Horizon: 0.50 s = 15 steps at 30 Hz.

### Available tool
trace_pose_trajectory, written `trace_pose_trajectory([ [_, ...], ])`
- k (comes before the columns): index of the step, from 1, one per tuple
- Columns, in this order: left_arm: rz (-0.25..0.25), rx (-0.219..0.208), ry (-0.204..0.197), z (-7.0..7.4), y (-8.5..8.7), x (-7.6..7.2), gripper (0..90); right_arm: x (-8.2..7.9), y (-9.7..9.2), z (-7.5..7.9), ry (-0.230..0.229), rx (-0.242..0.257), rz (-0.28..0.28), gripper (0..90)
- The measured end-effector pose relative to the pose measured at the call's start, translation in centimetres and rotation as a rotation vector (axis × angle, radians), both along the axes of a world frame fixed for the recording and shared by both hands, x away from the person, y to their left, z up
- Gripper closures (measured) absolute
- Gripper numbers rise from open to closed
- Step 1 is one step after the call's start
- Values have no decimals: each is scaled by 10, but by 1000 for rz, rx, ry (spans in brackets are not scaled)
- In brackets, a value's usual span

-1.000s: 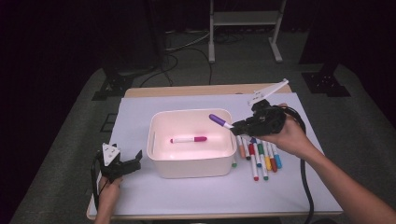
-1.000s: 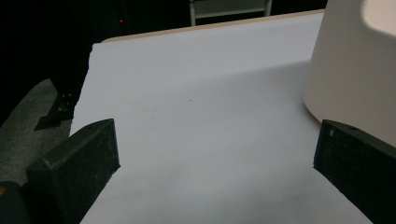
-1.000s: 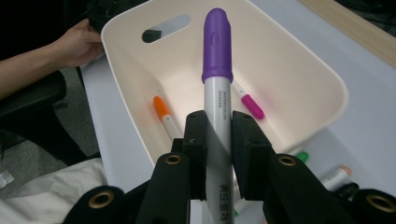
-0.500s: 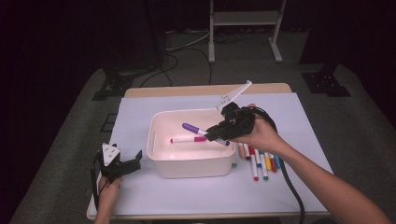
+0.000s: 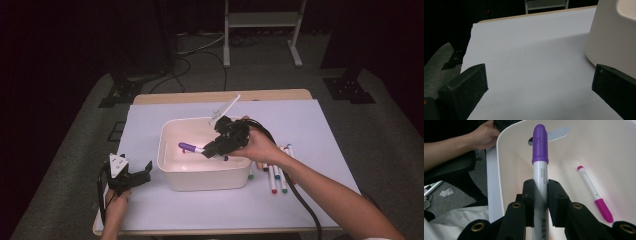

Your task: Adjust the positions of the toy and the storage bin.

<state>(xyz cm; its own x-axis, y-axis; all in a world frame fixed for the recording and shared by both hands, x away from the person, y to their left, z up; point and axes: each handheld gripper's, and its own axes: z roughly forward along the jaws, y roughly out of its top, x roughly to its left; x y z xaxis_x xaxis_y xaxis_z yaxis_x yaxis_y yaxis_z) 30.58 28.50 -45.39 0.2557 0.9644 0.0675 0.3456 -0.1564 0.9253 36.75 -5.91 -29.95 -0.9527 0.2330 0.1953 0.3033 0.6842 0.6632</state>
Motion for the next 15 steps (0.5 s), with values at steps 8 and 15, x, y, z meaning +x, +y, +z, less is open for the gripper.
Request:
trace_pose_trajectory([
  [8,0,0,0,0,0,0,0,4,21,-15,0,-26,51,759],
  [15,3,-6,0,0,1,0,0,7,33,-26,10,-56,84,758],
])
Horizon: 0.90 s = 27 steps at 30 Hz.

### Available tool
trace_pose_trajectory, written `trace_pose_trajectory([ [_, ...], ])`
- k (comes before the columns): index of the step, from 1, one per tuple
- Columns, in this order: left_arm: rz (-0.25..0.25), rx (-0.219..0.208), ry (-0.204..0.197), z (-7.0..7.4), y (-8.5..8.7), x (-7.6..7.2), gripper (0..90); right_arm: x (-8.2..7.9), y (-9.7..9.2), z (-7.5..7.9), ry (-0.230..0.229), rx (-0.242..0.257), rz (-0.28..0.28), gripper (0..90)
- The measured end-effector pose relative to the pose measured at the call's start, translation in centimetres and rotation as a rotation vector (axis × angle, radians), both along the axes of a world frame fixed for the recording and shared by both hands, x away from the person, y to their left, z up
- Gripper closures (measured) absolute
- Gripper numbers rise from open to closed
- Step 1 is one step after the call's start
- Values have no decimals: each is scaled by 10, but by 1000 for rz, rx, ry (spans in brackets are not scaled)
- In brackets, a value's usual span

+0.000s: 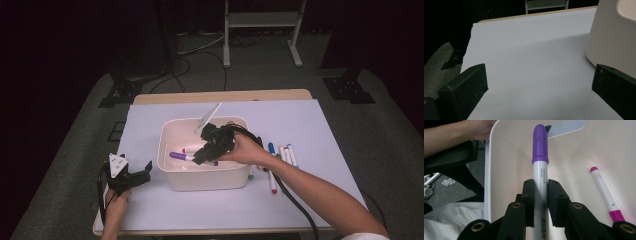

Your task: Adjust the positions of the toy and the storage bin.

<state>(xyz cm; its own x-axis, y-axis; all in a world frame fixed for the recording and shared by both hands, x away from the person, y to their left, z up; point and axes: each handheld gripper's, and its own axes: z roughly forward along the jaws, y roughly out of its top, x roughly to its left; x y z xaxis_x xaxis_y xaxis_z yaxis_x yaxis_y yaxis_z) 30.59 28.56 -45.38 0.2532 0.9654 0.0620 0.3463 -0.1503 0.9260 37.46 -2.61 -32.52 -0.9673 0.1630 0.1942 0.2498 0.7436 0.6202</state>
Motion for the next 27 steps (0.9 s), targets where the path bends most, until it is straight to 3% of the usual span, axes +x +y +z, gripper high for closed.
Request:
trace_pose_trajectory([
  [12,-2,1,0,0,0,0,0,1,15,-16,11,-66,54,758],
  [27,-3,-3,-3,0,1,0,0,2,20,-24,14,-155,49,736],
])
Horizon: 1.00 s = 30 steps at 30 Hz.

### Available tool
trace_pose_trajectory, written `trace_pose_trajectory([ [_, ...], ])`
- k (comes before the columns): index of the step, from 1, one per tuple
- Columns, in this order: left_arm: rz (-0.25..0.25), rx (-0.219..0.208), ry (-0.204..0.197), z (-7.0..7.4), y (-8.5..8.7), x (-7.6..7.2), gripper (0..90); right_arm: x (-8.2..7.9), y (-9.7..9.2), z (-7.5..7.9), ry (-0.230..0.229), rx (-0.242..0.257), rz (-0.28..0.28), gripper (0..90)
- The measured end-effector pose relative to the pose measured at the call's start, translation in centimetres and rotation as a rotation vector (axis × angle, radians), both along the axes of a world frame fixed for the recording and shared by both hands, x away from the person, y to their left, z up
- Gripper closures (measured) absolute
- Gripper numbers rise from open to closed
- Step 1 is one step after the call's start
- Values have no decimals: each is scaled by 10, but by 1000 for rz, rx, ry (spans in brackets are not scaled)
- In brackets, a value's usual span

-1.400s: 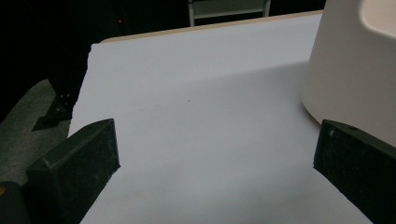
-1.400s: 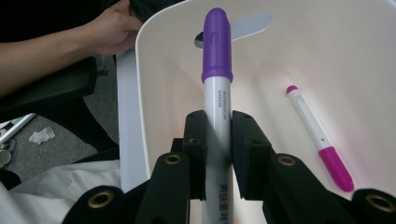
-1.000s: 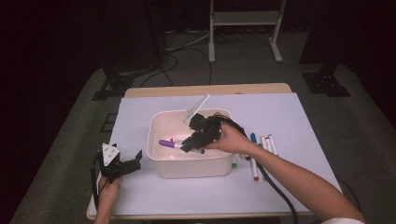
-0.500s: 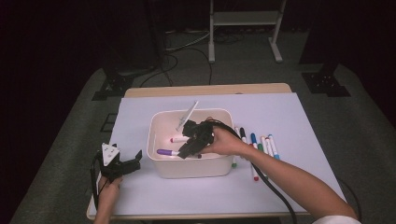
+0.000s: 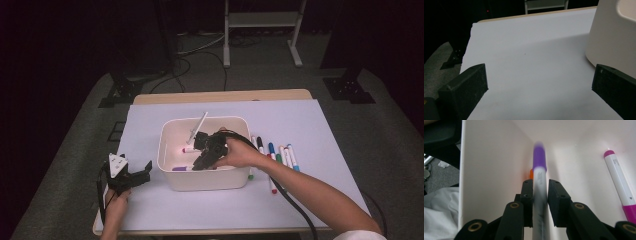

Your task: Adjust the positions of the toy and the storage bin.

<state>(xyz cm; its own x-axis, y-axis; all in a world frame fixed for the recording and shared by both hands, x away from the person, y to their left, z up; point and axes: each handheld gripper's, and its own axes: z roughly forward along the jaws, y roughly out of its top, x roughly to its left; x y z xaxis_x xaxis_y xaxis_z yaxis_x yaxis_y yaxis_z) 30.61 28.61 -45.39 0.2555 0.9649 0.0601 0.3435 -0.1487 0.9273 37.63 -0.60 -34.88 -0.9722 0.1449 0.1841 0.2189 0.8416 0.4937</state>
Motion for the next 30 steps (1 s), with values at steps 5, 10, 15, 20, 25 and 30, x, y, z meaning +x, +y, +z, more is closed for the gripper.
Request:
trace_pose_trajectory([
  [5,1,0,0,0,0,0,0,-2,-3,5,-18,5,-12,727],
  [10,2,0,2,0,0,0,0,-4,-17,21,-33,43,-39,716],
  [15,3,2,3,0,0,0,0,-6,-39,40,-51,100,-66,697],
  [20,3,2,4,0,0,0,0,-8,-65,56,-73,142,-114,677],
  [25,5,2,4,0,0,0,0,-10,-93,67,-92,188,-154,661],
  [30,5,6,4,0,-1,0,0,-12,-119,72,-103,196,-204,646],
])
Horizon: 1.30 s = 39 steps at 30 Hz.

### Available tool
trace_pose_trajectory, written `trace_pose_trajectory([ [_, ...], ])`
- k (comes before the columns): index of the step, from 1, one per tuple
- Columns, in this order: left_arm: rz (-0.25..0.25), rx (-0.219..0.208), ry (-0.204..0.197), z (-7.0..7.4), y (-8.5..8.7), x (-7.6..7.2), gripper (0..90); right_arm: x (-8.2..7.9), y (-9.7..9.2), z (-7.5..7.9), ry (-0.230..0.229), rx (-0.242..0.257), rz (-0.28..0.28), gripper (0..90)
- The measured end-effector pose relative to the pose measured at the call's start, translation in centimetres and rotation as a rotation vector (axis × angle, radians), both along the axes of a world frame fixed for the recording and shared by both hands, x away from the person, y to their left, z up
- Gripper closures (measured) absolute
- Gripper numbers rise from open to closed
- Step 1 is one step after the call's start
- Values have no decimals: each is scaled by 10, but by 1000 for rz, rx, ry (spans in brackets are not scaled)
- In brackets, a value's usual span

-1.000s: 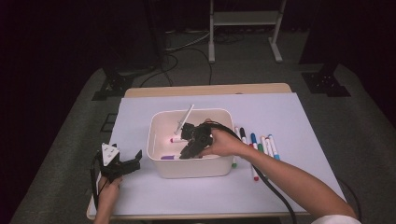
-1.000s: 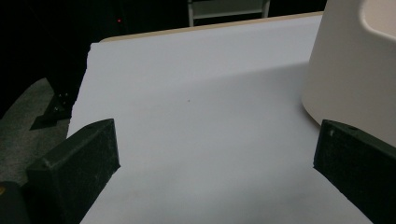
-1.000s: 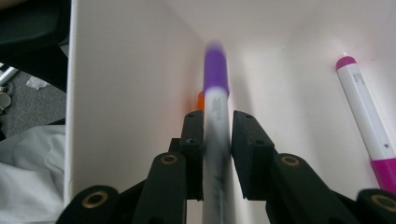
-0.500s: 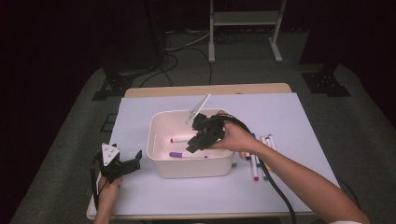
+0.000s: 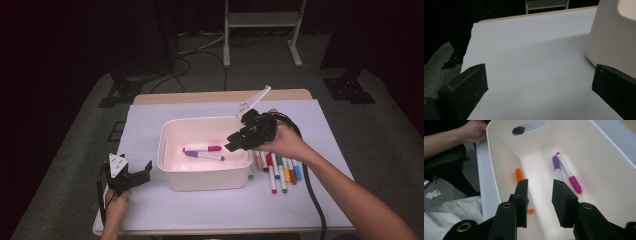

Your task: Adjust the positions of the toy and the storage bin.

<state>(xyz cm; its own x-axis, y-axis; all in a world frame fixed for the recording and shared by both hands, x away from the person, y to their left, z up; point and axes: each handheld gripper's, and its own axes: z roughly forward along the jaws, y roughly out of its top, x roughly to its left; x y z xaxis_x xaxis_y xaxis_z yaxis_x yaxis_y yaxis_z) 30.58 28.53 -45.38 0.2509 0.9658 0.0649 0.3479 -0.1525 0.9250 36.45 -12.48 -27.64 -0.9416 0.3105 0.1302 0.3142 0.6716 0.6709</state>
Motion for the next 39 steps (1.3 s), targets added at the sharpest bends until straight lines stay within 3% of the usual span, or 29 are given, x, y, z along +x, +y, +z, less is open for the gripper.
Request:
trace_pose_trajectory([
  [7,-1,3,1,0,0,0,0,-1,-40,0,3,24,-82,627],
  [14,-1,7,-2,0,0,0,0,1,-92,-13,10,41,-203,622],
  [24,2,8,1,0,0,0,0,3,-149,-58,59,22,-336,611],
  [31,3,8,-3,0,-1,0,0,6,-171,-94,82,-29,-416,604],
  [39,4,10,-5,0,-1,0,0,13,-183,-130,74,-106,-516,607],
])
